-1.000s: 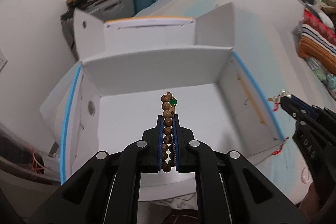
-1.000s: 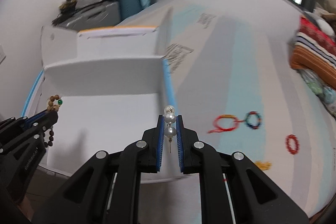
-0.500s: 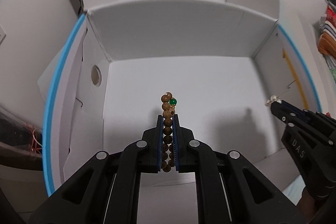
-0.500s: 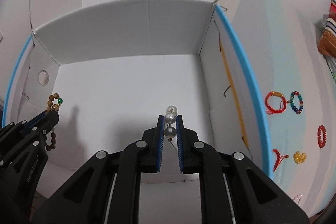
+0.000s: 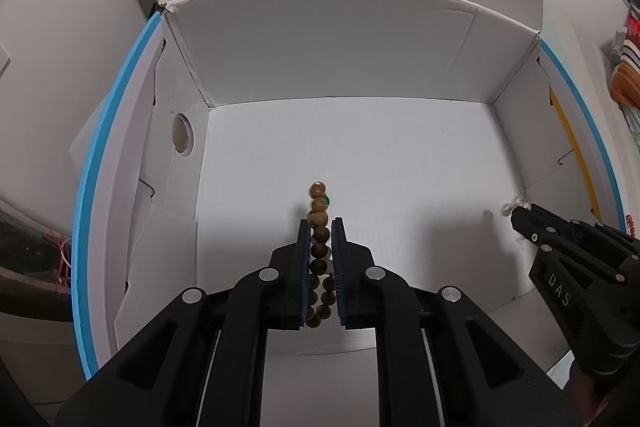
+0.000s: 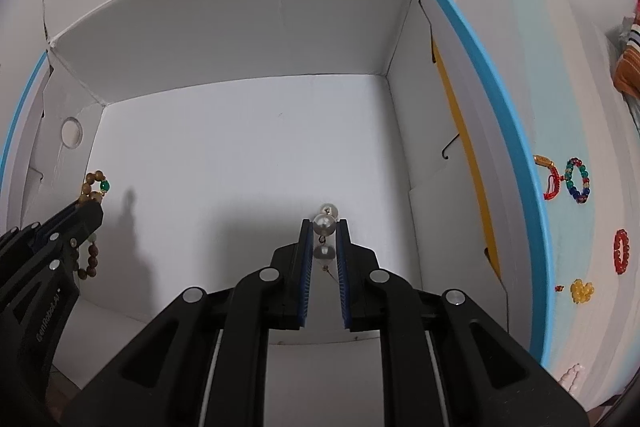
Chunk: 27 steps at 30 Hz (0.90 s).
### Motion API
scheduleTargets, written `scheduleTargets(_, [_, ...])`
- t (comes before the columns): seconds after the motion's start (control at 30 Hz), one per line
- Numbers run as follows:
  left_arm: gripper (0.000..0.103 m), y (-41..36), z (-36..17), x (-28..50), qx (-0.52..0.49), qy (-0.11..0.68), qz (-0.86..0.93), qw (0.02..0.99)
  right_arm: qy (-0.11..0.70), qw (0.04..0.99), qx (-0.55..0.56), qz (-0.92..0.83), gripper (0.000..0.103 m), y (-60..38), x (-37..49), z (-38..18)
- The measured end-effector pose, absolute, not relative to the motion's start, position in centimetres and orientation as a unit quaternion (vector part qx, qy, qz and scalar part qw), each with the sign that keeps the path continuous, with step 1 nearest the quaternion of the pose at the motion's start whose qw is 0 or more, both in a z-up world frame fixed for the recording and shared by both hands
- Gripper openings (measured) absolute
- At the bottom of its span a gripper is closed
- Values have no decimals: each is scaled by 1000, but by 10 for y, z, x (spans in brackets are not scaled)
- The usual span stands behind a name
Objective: Organize jewelry
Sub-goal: 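Open both tools to drop the earring and bracelet into the box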
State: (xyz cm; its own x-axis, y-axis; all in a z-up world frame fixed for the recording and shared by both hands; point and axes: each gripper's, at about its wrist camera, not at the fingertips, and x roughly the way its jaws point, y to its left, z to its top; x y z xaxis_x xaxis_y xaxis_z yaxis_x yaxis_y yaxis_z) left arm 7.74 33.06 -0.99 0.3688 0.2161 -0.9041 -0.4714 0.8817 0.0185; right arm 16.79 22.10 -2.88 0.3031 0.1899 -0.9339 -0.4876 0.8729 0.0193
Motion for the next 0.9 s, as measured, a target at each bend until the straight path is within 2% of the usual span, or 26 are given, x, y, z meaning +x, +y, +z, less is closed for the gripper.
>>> scheduleTargets(0.07, [12,330,-8,76,-123,518,211,820,547,798,-136,212,12,221,167,-28])
scheduleTargets(0.1, [13,330,-7,75,-123,517,211,820,547,798,-136,215,20,222,166,-28])
scheduleTargets(0.13, [18,329,-6,75,-122,516,212,821,547,797,-135,218,34,222,165,-28])
scheduleTargets(0.2, [30,329,-4,72,-123,512,213,823,538,802,-132,222,46,222,163,-24])
scheduleTargets(0.27, [51,328,2,68,-127,502,218,828,529,808,-136,221,53,221,160,-21])
scheduleTargets(0.3, [55,328,5,66,-125,496,220,831,525,810,-132,224,57,220,158,-18])
scheduleTargets(0.37, [70,326,13,62,-118,485,226,837,519,814,-129,227,65,218,158,-10])
scheduleTargets(0.47, [82,324,28,52,-109,463,235,847,508,819,-126,233,72,212,155,-1])
scheduleTargets(0.57, [90,320,45,41,-100,443,242,858,488,831,-119,237,81,202,148,14])
scheduleTargets(0.67, [95,318,58,33,-97,425,247,865,467,842,-117,243,85,195,144,31])
scheduleTargets(0.9, [97,287,85,21,-83,392,226,888,413,874,-117,227,94,154,123,66])
